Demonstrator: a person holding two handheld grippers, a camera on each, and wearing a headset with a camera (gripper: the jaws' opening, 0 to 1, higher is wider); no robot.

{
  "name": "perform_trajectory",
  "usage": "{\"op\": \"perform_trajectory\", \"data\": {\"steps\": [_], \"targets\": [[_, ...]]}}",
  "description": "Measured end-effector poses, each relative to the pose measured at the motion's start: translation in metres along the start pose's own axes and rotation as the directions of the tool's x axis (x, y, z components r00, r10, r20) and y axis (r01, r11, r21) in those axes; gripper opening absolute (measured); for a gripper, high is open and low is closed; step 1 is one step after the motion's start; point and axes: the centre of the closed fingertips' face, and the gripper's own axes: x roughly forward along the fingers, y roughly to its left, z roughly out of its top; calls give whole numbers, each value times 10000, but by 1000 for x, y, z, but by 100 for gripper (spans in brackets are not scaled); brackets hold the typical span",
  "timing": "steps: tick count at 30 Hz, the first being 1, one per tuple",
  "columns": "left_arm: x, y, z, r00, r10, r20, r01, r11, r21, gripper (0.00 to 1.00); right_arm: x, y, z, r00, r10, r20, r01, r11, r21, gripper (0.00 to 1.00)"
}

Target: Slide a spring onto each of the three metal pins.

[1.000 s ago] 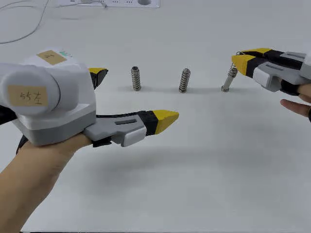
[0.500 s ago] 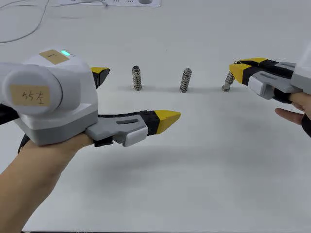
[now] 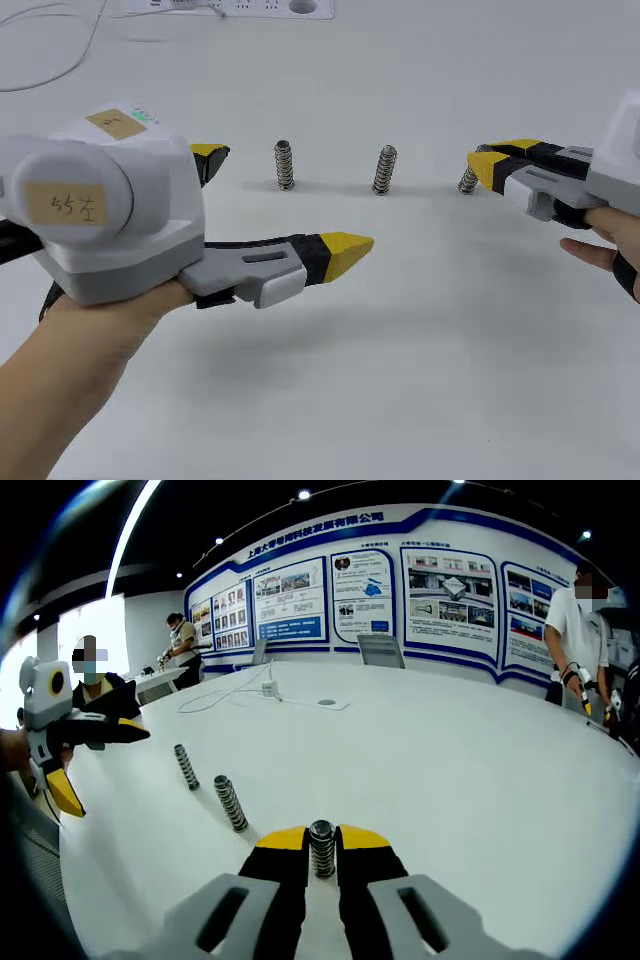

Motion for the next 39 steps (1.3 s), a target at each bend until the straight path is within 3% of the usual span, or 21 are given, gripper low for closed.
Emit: {"op": "perform_trajectory", "data": {"steps": [14,25,39], "targets": [[0,-1,0,10000,-31,-23,31,10000,72,98,2,3,-2,9998,51,-196,-57,9995,-310,13],[-1,2,3,10000,30,13,-30,10000,41,98,-7,7,11,10000,89,23,-88,9998,-155,23],[-8,5,7,9998,168,-77,-168,9999,-39,98,-31,11,16,9994,162,-299,-166,9998,-126,45]]}}
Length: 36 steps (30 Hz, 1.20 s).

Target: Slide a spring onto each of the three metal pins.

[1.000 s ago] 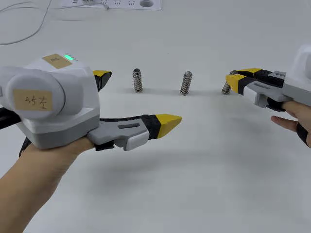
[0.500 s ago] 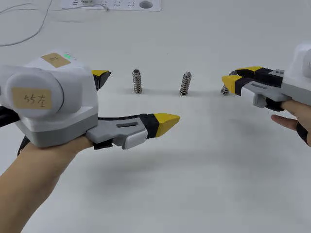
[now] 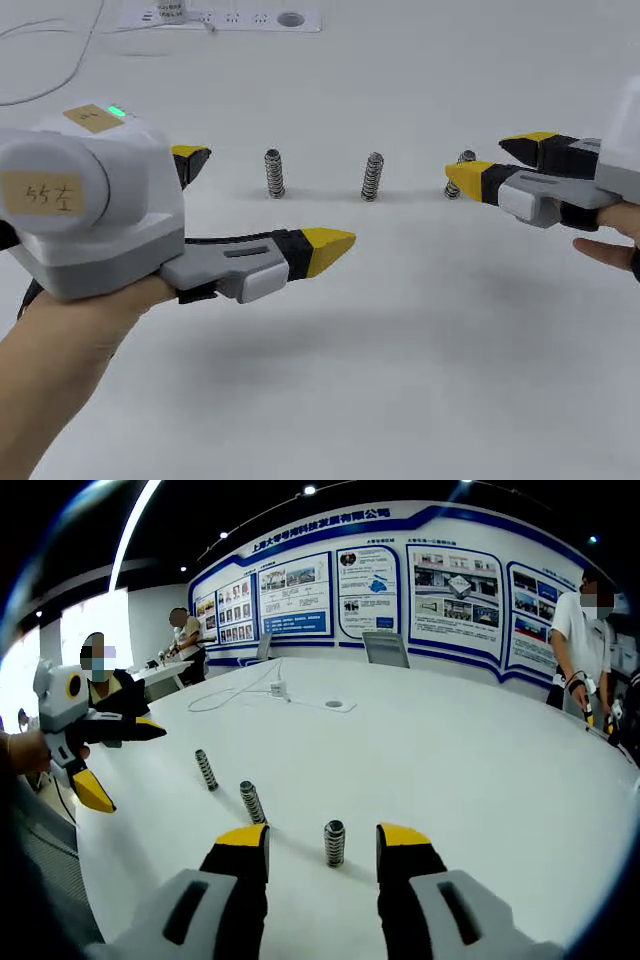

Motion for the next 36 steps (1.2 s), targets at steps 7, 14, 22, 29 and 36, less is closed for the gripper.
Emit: {"op": "perform_trajectory", "data": {"steps": [7,14,22,29,36], "targets": [[-6,-1,-5,9997,-50,-259,51,10000,16,99,-14,6,-1,9997,233,-84,-233,9997,10,56],[-15,-3,-9,9989,-22,-479,24,10000,35,100,-28,15,-8,9983,471,-339,-473,9989,-60,65],[-26,-4,-13,9978,58,-654,-56,10000,29,100,-42,28,-17,9961,681,-560,-689,9975,-128,71],[-36,-8,-18,9966,86,-814,-86,10000,6,100,-52,41,-25,9932,900,-732,-912,9958,-125,78],[-40,-10,-23,9952,120,-976,-132,9998,-119,100,-59,47,-34,9909,951,-955,-962,9953,-67,82]]}}
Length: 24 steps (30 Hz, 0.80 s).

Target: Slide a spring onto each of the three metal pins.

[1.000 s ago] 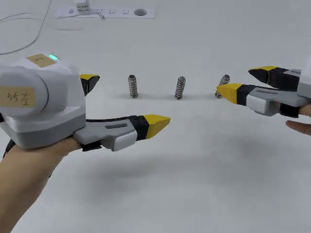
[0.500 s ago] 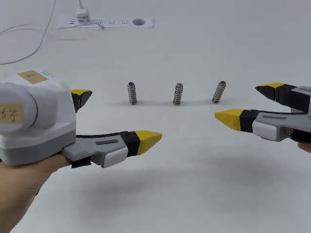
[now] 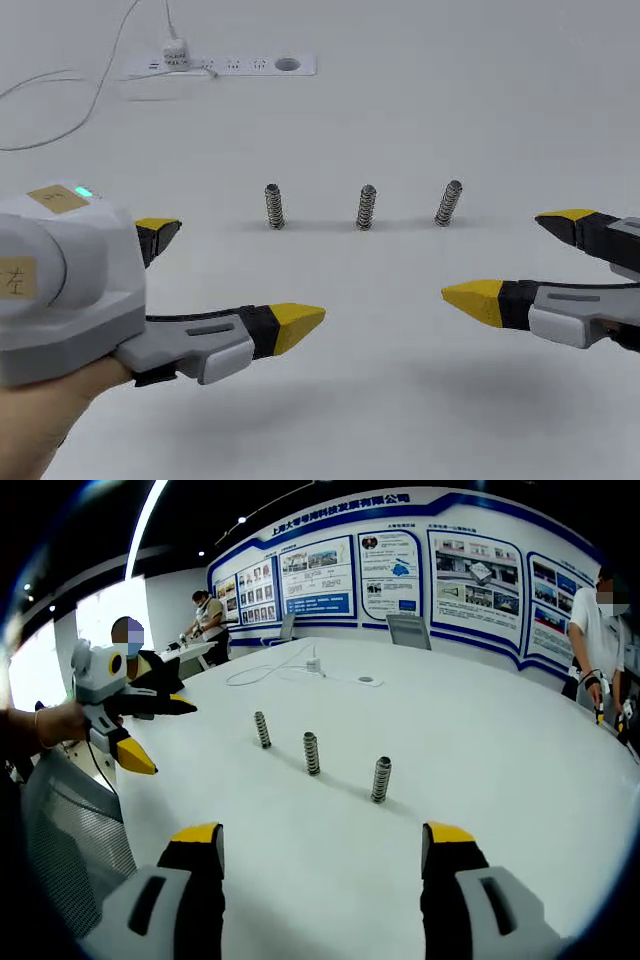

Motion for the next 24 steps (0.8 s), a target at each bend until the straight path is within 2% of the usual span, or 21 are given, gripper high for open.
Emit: {"op": "perform_trajectory", "data": {"steps": [9,15,18,24], "targets": [[-3,0,-3,10000,64,-68,-66,9998,-168,100,-4,3,-3,10000,15,-76,-14,9999,137,87],[-5,0,-7,9996,89,-268,-95,9997,-229,100,-4,4,-9,9995,-11,-329,13,10000,57,88],[-6,0,-10,9992,98,-392,-108,9996,-262,100,-4,4,-9,9996,5,-279,-2,9999,121,88],[-6,1,-10,9992,157,-368,-167,9995,-265,100,-5,3,-8,9997,-29,-235,32,9999,138,89]]}}
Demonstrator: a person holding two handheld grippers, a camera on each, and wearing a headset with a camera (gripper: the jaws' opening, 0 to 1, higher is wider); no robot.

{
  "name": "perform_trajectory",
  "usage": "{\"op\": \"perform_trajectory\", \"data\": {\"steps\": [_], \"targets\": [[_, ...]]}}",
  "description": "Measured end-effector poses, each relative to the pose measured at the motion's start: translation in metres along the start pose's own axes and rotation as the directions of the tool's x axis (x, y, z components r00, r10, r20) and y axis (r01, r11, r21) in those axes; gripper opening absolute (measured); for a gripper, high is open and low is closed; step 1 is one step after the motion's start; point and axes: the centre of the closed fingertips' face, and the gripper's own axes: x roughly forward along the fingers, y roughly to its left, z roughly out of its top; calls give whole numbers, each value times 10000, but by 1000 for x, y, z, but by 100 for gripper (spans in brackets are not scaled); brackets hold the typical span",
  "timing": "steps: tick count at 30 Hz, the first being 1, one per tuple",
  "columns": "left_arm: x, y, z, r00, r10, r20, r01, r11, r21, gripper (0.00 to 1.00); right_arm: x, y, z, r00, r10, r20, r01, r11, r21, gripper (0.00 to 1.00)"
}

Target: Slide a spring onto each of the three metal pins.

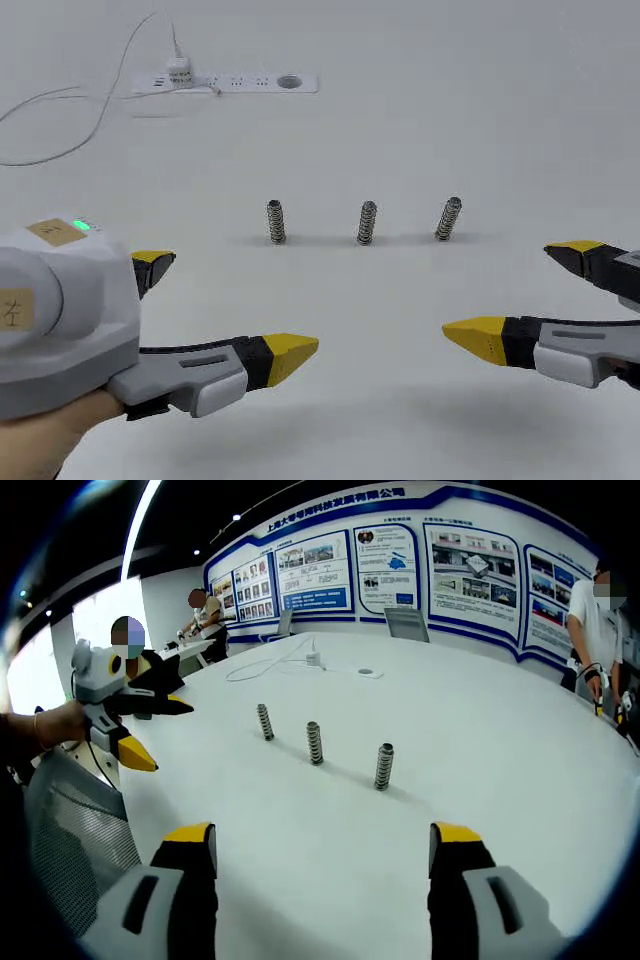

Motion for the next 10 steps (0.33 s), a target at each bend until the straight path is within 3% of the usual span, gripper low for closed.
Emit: {"op": "perform_trajectory", "data": {"steps": [10], "targets": [[-1,-1,0,10000,23,18,-23,10000,7,99,-2,-1,1,10000,-72,8,72,10000,18,89]]}}
